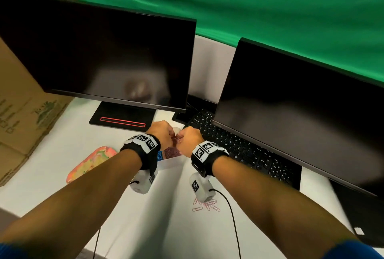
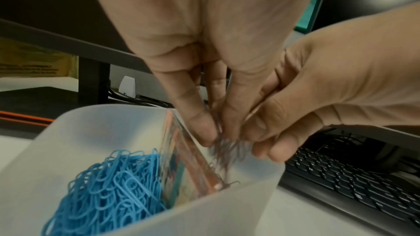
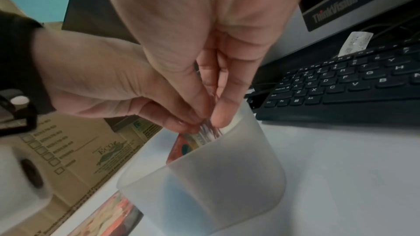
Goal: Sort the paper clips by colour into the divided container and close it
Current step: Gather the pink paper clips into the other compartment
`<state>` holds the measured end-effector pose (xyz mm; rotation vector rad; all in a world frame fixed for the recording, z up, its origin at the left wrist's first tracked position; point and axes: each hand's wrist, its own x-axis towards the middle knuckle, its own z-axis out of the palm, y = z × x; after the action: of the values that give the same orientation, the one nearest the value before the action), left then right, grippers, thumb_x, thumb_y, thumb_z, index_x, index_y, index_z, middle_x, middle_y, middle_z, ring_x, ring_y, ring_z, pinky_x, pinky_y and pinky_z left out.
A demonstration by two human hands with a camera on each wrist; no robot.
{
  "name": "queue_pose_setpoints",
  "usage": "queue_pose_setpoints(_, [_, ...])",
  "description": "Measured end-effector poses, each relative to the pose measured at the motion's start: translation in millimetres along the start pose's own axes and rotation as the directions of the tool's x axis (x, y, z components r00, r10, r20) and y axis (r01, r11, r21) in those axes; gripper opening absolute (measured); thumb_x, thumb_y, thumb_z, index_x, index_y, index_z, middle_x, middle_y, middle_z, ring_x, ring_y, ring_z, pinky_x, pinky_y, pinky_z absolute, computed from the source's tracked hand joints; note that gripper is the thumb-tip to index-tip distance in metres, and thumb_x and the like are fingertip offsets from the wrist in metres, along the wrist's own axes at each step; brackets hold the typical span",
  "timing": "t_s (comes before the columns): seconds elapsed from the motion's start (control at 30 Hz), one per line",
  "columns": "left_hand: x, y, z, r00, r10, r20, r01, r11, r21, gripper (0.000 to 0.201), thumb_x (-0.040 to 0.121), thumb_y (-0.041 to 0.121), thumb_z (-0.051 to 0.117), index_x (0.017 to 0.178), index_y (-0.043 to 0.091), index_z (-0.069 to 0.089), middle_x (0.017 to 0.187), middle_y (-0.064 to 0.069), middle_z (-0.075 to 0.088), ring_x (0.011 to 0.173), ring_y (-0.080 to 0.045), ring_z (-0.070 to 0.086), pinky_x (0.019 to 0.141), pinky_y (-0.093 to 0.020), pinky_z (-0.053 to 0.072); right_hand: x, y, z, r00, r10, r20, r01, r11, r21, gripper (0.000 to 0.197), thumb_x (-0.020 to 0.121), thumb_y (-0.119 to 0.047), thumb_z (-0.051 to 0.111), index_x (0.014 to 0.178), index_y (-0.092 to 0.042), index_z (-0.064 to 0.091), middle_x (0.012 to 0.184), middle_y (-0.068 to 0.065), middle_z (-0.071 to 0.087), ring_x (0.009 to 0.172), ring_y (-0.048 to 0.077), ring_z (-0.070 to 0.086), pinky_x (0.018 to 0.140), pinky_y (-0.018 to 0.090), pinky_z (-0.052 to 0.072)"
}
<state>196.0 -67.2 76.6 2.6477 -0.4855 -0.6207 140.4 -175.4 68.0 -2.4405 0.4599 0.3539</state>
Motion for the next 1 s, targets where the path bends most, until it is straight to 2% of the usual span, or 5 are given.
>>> queue_pose_setpoints(0.2, [3.7,1.1,7.3,1.000,-0.005,0.028,0.006,1.000,-0.028,0.026,0.078,0.012,0.068,0.103,0.021,0.069,0.108,-0.003,0.064,0.097,-0.021,0.063,0.081,-0.028,0.055,-18.9,34.9,-13.0,0.997,-0.022,-0.074,0.036,0.979,0.198,0.032,0.085,-0.005,0.047,0.104,-0.016,0.071,0.103,0.007,0.070,0.089,0.022,0.066,0.083,0.026,0.055])
queue_pose_setpoints(0.33, [-10.5,7.4,9.0,0.995,0.087,-0.038,-0.090,0.993,-0.078,0.019,0.075,0.014,0.066,0.091,0.023,0.071,0.090,0.006,0.067,0.087,-0.016,0.063,0.079,-0.021,0.050,-58.5,93.7,-3.2,1.000,0.002,0.002,-0.002,0.996,-0.091,0.044,0.087,-0.009,0.044,0.125,-0.027,0.059,0.121,0.003,0.065,0.104,0.022,0.064,0.092,0.028,0.052])
queue_pose_setpoints(0.5, [-48.8,18.4,38.1,0.965,0.254,0.072,-0.247,0.965,-0.089,0.011,0.080,0.011,0.066,0.084,0.020,0.072,0.076,0.012,0.063,0.078,-0.009,0.062,0.077,-0.020,0.050,-111.1,146.2,58.1,0.929,-0.226,0.293,0.310,0.908,-0.283,0.061,0.092,-0.019,0.039,0.150,-0.027,0.021,0.159,-0.003,0.016,0.147,0.016,0.016,0.120,0.034,0.016])
queue_pose_setpoints(0.67, [-69.3,3.2,96.6,0.934,0.228,0.274,-0.267,0.957,0.113,0.018,0.074,0.023,0.066,0.091,0.026,0.068,0.101,0.000,0.069,0.092,-0.016,0.063,0.080,-0.023,0.049,-137.0,157.2,69.8,0.858,-0.439,0.267,0.509,0.797,-0.326,0.053,0.070,-0.030,0.071,0.122,-0.028,0.062,0.134,-0.005,0.057,0.123,0.009,0.055,0.105,0.023,0.042])
queue_pose_setpoints(1.0, [-95.0,5.5,163.8,0.912,0.238,0.333,-0.302,0.941,0.155,0.055,0.079,0.030,0.068,0.127,0.019,0.044,0.126,-0.004,0.049,0.110,-0.027,0.057,0.092,-0.036,0.047,-152.0,180.7,55.9,0.995,-0.019,0.099,0.039,0.977,-0.208,0.066,0.089,-0.033,0.057,0.146,-0.017,0.027,0.138,0.002,0.034,0.127,0.020,0.039,0.105,0.030,0.040])
